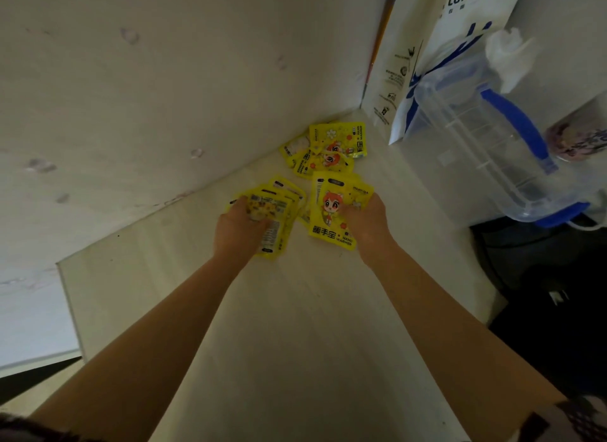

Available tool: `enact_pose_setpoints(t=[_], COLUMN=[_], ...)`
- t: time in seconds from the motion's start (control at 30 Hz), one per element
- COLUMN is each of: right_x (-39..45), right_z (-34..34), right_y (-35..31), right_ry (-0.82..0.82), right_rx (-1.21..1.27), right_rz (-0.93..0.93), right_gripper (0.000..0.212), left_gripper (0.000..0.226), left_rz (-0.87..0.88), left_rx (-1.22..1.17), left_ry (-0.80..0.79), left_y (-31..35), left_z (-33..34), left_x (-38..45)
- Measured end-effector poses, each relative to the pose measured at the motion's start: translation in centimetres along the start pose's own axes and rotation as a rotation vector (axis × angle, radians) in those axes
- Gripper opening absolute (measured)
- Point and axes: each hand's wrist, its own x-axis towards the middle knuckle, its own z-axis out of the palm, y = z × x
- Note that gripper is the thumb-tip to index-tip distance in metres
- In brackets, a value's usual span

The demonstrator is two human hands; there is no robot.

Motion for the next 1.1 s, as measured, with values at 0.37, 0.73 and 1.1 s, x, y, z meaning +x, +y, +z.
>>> enact_pose_setpoints(t=[0.37,0.73,1.1], right_x=[-8.7,-17.2,-26.6], right_z=[-6.1,-9.5,-7.6], right_y=[0.9,5.9,14.9], right_ry=[-0.069,-0.139,0.107], right_rx=[-0.025,0.11,0.166], right_rz=[-0.138,-0.024,0.065], right_gripper=[0.025,0.029,0.033], left_gripper=[0.029,0.023,0.021], left_rz=[-0.124,-0.109,0.045], left_rx=[-0.411,-0.548,-0.546], left_ry=[0.003,-0.153,-0.355], left_y=[-1.3,-1.6,-8.1], left_z=[1.5,3.5,2.4], left_x=[-8.5,-17.4,-23.7])
